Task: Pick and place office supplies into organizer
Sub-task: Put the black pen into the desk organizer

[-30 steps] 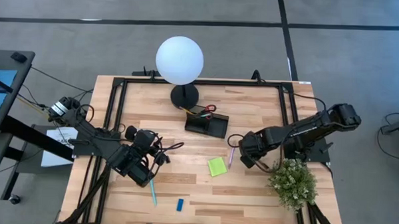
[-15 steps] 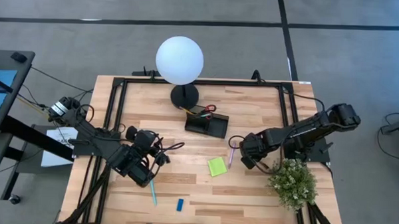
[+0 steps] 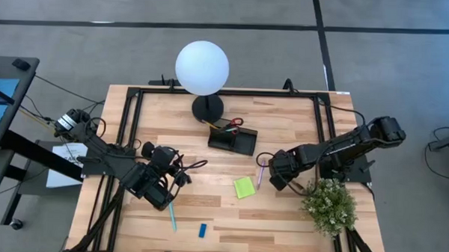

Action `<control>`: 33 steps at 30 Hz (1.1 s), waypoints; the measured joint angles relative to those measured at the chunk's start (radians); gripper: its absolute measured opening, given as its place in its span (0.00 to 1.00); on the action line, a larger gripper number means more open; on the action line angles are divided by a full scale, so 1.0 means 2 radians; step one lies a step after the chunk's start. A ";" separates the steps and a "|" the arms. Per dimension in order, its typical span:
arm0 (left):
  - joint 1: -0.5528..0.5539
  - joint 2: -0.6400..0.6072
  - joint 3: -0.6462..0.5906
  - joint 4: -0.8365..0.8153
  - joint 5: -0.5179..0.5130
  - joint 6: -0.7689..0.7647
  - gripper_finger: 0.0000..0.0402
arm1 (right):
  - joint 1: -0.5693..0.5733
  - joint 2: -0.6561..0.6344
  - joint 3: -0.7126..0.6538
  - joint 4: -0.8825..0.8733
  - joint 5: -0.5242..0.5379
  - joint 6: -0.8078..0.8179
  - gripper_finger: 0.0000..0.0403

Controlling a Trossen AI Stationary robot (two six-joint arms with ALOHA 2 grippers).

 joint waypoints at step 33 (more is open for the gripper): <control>0.000 0.000 0.000 0.012 0.000 -0.003 0.25 | 0.011 0.064 0.004 0.031 0.045 -0.081 0.09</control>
